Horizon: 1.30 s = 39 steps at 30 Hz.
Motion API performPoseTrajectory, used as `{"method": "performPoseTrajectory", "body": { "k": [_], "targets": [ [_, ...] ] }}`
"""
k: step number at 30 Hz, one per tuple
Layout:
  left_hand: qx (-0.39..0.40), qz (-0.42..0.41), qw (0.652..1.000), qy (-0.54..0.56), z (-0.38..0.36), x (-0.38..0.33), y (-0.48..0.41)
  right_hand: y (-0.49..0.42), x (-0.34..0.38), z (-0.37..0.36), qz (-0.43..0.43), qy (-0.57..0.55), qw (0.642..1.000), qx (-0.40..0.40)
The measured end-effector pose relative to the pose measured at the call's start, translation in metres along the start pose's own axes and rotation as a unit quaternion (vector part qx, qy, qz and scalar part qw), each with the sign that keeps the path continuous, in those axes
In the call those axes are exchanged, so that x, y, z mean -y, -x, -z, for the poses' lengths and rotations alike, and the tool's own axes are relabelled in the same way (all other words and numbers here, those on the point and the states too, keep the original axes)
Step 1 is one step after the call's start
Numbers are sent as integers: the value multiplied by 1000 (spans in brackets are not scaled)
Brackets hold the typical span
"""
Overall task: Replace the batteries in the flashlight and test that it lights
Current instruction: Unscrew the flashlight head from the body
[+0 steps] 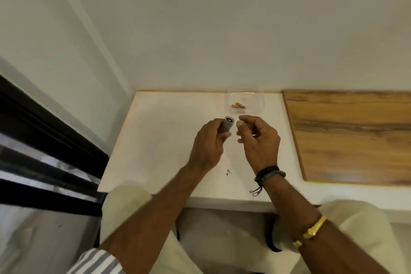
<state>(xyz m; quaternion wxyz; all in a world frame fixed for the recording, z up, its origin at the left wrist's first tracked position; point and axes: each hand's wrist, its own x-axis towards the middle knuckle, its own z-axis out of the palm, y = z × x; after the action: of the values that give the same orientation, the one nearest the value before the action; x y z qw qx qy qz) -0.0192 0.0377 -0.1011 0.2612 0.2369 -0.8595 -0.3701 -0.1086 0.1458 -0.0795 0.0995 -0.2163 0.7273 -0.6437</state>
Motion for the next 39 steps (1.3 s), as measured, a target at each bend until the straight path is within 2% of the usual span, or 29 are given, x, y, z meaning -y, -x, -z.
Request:
{"method": "performPoseTrajectory", "body": {
  "k": [4, 9, 13, 21, 26, 29, 31, 34, 39],
  "targets": [
    [23, -18, 998, -60, -3, -7, 41, 36, -8, 16, -3, 33, 999, 13],
    [62, -62, 986, -142, -4, -9, 71, 56, -22, 29, -66, 135, 986, 72],
    [85, -99, 968, -212, -6, -9, 74, 58, -30, 29, -60, 184, 977, 90],
    [84, -99, 973, -191, -9, -7, 72, 60, -35, 29, -8, 209, 972, 104],
    [93, -21, 993, -75, -10, -5, 73, 58, -30, 34, 32, 141, 973, 178],
    [88, -41, 990, -99, -9, -2, 71, 54, -29, 39, -20, 109, 978, 176],
    [97, -49, 985, -132, -11, -1, 72, 52, -31, 41, -42, 129, 979, 154],
    [117, -51, 981, -149, -15, 1, 74, 50, -32, 46, -25, 193, 964, 181],
    [117, -33, 982, -145, -16, 7, 72, 46, -35, 55, 11, 141, 958, 252]
  ]
}}
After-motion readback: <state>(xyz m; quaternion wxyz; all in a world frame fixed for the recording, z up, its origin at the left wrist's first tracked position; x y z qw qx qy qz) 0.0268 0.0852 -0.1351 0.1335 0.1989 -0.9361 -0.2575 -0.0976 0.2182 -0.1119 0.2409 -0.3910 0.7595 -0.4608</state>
